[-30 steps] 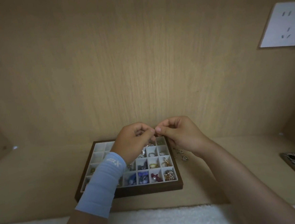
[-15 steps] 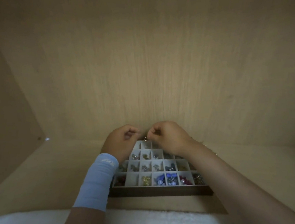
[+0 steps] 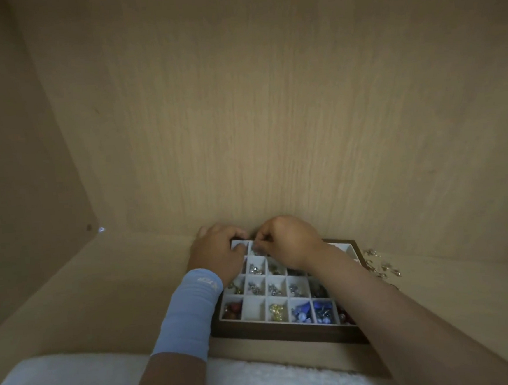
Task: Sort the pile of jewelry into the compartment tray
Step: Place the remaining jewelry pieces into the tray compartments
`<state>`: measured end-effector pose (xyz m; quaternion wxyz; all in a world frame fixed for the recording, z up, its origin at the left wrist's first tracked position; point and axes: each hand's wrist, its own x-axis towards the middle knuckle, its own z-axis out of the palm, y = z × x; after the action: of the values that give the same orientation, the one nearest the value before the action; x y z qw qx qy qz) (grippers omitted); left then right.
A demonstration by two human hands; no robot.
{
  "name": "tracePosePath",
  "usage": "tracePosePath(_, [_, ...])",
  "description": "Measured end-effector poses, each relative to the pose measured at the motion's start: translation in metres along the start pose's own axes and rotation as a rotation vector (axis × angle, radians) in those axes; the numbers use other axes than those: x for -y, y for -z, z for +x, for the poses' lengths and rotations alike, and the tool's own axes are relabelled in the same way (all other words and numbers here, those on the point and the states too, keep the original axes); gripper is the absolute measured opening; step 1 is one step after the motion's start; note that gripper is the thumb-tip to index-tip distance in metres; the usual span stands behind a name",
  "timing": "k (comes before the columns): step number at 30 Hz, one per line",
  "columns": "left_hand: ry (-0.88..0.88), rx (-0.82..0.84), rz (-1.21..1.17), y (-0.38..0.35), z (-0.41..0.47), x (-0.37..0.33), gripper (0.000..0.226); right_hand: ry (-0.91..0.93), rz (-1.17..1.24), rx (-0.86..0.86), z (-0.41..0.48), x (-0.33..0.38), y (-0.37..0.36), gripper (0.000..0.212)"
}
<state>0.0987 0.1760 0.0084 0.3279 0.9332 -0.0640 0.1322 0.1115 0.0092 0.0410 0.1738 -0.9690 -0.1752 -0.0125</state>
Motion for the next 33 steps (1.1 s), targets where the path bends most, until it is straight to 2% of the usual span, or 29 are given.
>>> tracePosePath(8, [-0.064,-0.041,-0.037,-0.005,-0.002,-0.019,0.020,-0.072,0.203,-0.095,-0.046,-0.035,0.035,0.018])
tracePosePath(15, [-0.223,0.060,-0.007,-0.028,-0.015,-0.069,0.021,-0.282,0.225,-0.268,-0.111,-0.112,0.072,0.013])
tracePosePath(20, [-0.283,0.133,0.002,-0.043,-0.023,-0.099,0.021,-0.379,0.201,-0.195,-0.146,-0.153,0.074,0.020])
tracePosePath(23, [-0.309,0.179,-0.024,-0.055,-0.026,-0.121,0.020,-0.431,0.214,-0.166,-0.147,-0.170,0.062,0.015])
tracePosePath(27, [-0.330,0.229,-0.063,-0.078,-0.027,-0.148,0.019,-0.443,0.204,-0.122,-0.142,-0.180,0.048,0.019])
tracePosePath(30, [-0.348,0.238,-0.011,-0.096,-0.028,-0.163,0.017,-0.444,0.200,-0.122,-0.142,-0.183,0.048,0.005])
tracePosePath(33, [-0.347,0.245,0.103,-0.108,-0.030,-0.169,0.020,-0.445,0.241,-0.115,-0.142,-0.186,0.051,0.012])
